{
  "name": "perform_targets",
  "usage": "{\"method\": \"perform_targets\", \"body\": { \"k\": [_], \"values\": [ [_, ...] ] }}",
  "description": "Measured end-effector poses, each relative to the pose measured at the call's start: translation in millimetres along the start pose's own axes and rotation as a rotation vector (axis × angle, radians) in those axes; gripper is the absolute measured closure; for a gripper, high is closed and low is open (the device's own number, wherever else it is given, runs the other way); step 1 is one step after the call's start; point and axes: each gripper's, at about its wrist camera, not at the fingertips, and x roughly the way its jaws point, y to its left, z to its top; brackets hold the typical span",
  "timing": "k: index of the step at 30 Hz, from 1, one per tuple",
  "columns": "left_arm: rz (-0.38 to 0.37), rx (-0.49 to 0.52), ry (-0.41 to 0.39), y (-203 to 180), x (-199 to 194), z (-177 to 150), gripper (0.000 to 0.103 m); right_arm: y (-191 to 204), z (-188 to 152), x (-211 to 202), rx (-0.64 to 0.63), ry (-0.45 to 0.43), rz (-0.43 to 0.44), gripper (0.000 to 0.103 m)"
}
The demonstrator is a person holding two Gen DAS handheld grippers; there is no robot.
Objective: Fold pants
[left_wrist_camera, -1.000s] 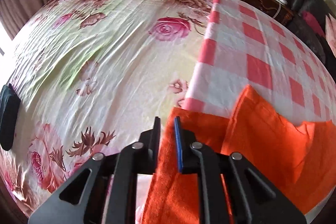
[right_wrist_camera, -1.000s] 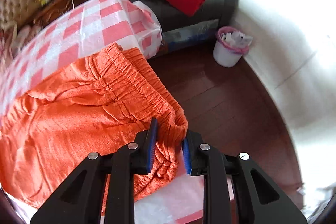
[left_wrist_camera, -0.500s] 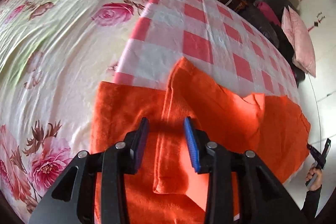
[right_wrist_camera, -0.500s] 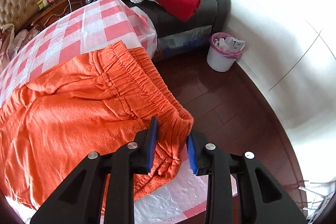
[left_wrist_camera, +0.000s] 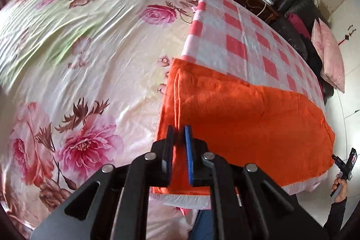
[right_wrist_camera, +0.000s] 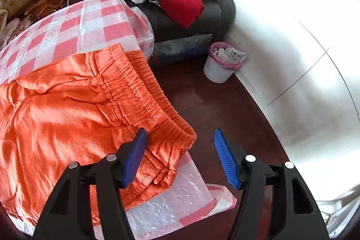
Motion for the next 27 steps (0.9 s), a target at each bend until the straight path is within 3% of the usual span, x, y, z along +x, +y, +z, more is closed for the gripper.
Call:
{"method": "perform_targets", "body": {
  "k": [2,4,7,10,14,18,20,22,24,25,27],
  "values": [
    [-0.033,-0.044,-0.026,13,-1,-6,0.084,-3,0,-5,0.000,-0.007,0.012,0.033],
    [-0.089,-0.089,-0.056,24,-6,-9,0.068,-7,0,-16,-0.001,-0.032,-0.002,0.025],
    [-0.128,-0.075,-0.070,23,-8,-12,0.066,-10,-3,-39,0.005,-0.086,-0.051,0.024],
    [-0.119,-0.059,-0.069,16,-3,-3,0.066,-1,-6,-60,-0.015,-0.135,-0.065,0.023],
    [-0.126,-0.036,-0.090,2,6,33,0.067,37,-14,-76,-0.109,-0.173,-0.016,0.022],
    [0.015,0.083,-0.047,-24,32,58,0.067,73,-26,-74,-0.205,-0.171,0.021,0.020],
    [0.105,0.173,-0.006,-41,47,60,0.069,85,-32,-71,-0.233,-0.162,0.025,0.020],
    [0.146,0.236,0.023,-51,59,60,0.071,91,-37,-64,-0.250,-0.145,0.020,0.019],
    [0.212,0.273,0.039,-56,69,58,0.083,94,-40,-57,-0.257,-0.119,0.016,0.019],
    [0.199,0.281,0.039,-58,68,58,0.095,94,-41,-54,-0.257,-0.111,0.014,0.019],
    [0.212,0.310,0.020,-64,62,58,0.096,94,-41,-49,-0.258,-0.104,0.011,0.019]
  ]
}}
